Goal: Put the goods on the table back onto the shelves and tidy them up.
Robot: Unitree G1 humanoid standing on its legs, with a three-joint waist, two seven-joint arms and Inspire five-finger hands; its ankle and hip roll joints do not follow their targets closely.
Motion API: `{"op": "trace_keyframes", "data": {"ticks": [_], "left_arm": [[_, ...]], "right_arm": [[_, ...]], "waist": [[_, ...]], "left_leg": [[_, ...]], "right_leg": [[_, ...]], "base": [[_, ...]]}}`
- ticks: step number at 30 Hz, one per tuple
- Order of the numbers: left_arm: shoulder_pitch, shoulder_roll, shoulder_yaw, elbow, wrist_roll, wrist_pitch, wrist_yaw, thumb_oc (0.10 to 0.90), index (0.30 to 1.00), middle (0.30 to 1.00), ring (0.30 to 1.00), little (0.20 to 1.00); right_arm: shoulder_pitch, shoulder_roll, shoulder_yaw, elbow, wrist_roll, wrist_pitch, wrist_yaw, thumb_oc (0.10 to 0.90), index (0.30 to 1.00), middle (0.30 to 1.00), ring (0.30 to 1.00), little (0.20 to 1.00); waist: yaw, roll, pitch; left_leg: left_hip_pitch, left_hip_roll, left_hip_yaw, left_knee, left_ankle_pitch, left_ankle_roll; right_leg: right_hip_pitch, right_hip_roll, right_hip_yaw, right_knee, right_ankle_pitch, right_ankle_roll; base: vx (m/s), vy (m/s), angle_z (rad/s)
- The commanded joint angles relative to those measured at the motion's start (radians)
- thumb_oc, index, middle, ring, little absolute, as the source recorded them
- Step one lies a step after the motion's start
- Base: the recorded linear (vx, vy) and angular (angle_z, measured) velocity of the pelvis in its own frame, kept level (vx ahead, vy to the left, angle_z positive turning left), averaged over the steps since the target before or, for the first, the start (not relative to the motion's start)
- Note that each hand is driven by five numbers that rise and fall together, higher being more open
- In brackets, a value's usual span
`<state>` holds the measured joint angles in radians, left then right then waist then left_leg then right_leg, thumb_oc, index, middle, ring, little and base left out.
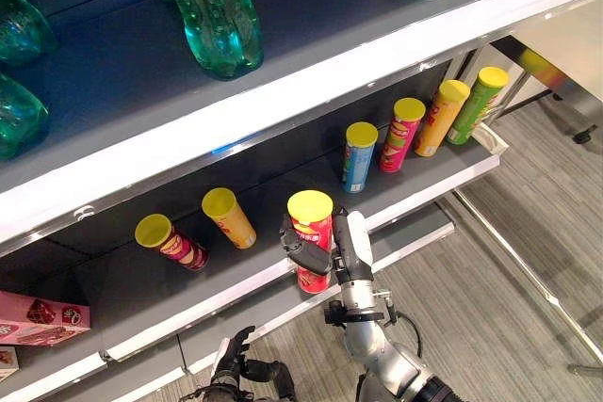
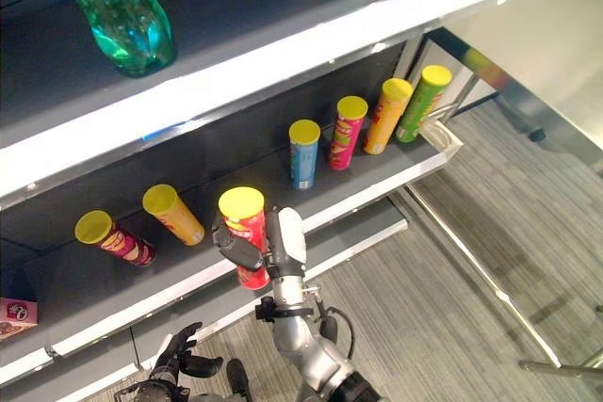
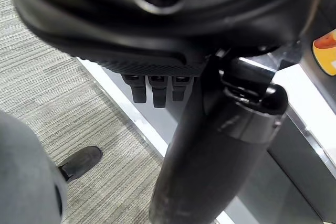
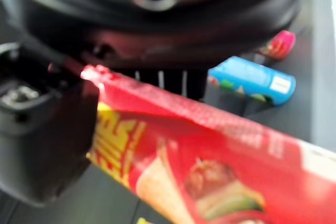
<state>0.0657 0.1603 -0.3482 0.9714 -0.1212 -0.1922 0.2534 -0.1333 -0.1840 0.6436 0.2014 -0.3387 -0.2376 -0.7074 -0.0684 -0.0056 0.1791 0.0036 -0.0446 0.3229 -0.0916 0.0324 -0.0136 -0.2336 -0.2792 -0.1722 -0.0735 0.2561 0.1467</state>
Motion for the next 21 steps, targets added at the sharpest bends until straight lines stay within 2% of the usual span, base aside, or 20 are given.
{"op": "trace_keyframes", "data": {"ticks": [1, 13, 16, 21], "left_arm": [[0.045, 0.009, -0.021, -0.022, -0.003, -0.025, 0.029, 0.8, 0.9, 0.9, 0.9, 0.9], [0.05, 0.038, -0.031, -0.087, 0.043, -0.012, 0.017, 0.8, 0.9, 0.9, 0.9, 0.9], [0.099, 0.009, -0.033, 0.039, 0.122, -0.048, 0.045, 0.8, 0.9, 0.9, 0.9, 0.9], [0.092, 0.002, -0.039, 0.076, 0.13, -0.047, 0.053, 0.8, 0.9, 0.9, 0.9, 0.9]], "right_arm": [[-0.18, 0.093, 0.015, -0.083, -0.031, -0.117, -0.02, 0.4, 0.3, 0.3, 0.3, 0.3], [-0.202, 0.08, -0.03, -0.09, -0.029, -0.099, -0.022, 0.4, 0.3, 0.3, 0.3, 0.3], [-0.182, 0.094, -0.027, -0.063, -0.036, -0.12, -0.041, 0.4, 0.3, 0.3, 0.3, 0.3], [-0.209, 0.118, -0.026, -0.021, -0.029, -0.126, -0.084, 0.4, 0.3, 0.3, 0.3, 0.3]], "waist": [[0.035, 0.002, 0.039], [0.043, -0.004, 0.028], [0.052, -0.008, 0.03], [0.066, -0.015, 0.036]], "left_leg": [[0.058, -0.053, -0.063, 0.004, -0.147, 0.03], [0.079, -0.052, -0.057, 0.004, -0.153, 0.032], [0.085, -0.05, -0.058, 0.004, -0.161, 0.031], [0.08, -0.056, -0.072, 0.004, -0.158, 0.032]], "right_leg": [[-0.058, -0.08, -0.011, -0.004, 0.176, 0.108], [-0.044, -0.072, 0.0, -0.006, 0.17, 0.107], [-0.04, -0.068, -0.005, -0.004, 0.167, 0.108], [-0.036, -0.073, -0.013, -0.006, 0.17, 0.108]], "base": [[0.04, 0.005, -0.08], [0.04, -0.002, -0.05], [0.01, -0.002, -0.01], [0.0, -0.004, 0.01]]}}
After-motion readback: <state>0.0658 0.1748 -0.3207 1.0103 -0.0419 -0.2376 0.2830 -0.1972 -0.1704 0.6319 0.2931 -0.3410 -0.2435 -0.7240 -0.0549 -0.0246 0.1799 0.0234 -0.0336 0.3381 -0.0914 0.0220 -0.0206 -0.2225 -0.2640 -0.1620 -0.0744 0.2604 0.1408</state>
